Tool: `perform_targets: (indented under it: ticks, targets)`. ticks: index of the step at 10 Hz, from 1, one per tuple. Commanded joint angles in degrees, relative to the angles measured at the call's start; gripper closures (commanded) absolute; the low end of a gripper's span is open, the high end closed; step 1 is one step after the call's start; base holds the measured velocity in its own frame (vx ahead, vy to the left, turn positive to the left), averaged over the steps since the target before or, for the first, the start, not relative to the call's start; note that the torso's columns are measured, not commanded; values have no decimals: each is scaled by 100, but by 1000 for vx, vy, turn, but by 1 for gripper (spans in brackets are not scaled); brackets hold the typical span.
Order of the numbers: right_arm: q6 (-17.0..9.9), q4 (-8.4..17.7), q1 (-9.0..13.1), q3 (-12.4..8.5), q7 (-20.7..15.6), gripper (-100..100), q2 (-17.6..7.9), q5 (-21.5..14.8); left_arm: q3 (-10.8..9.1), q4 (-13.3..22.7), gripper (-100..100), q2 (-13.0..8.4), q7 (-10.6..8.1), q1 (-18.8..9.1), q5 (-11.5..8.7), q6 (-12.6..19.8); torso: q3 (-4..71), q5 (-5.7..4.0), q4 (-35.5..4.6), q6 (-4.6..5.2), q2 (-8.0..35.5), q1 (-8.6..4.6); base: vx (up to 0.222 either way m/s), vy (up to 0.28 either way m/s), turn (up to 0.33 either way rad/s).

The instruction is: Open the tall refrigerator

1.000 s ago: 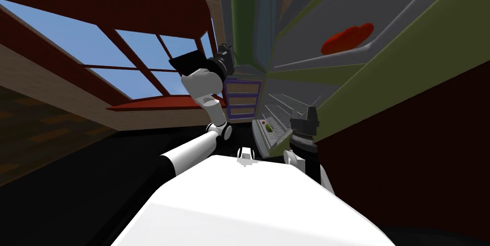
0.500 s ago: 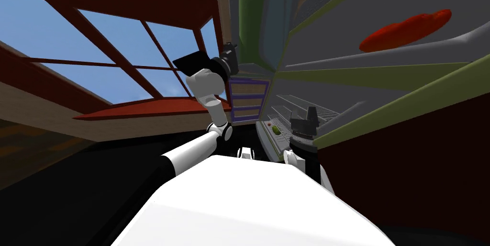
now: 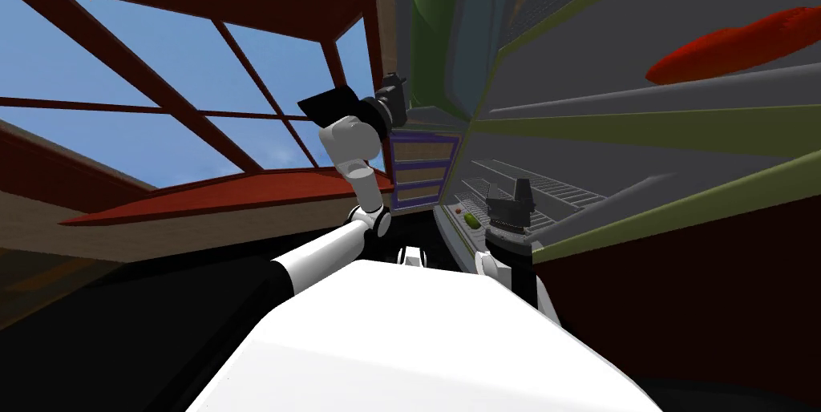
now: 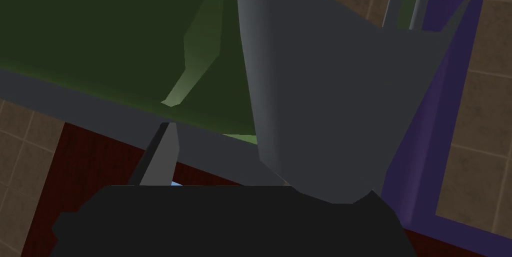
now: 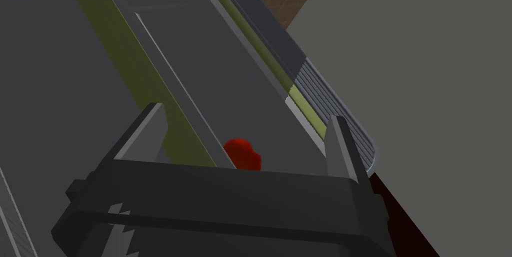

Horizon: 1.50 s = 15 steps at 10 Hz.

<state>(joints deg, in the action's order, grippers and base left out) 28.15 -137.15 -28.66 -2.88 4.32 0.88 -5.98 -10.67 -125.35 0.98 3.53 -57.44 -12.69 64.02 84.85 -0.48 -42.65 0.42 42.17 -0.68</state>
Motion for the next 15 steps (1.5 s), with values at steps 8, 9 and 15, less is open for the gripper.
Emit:
perform_targets:
  ticks: [8,9,15]
  targets:
    - [0,-1,0,2,0,0,2,0,-24,66,-100,-34,-216,-394,-533,209,-44,-12,-7,-9,56,-63,153,200,-55]
    - [0,0,1,3,0,0,3,0,-65,87,-100,-48,-257,-506,-523,282,-61,-2,2,-15,70,-43,-5,-7,29]
    - [0,0,1,2,0,0,3,0,-227,172,-100,-103,-421,-956,-484,573,-24,7,-62,-19,84,1,4,9,20]
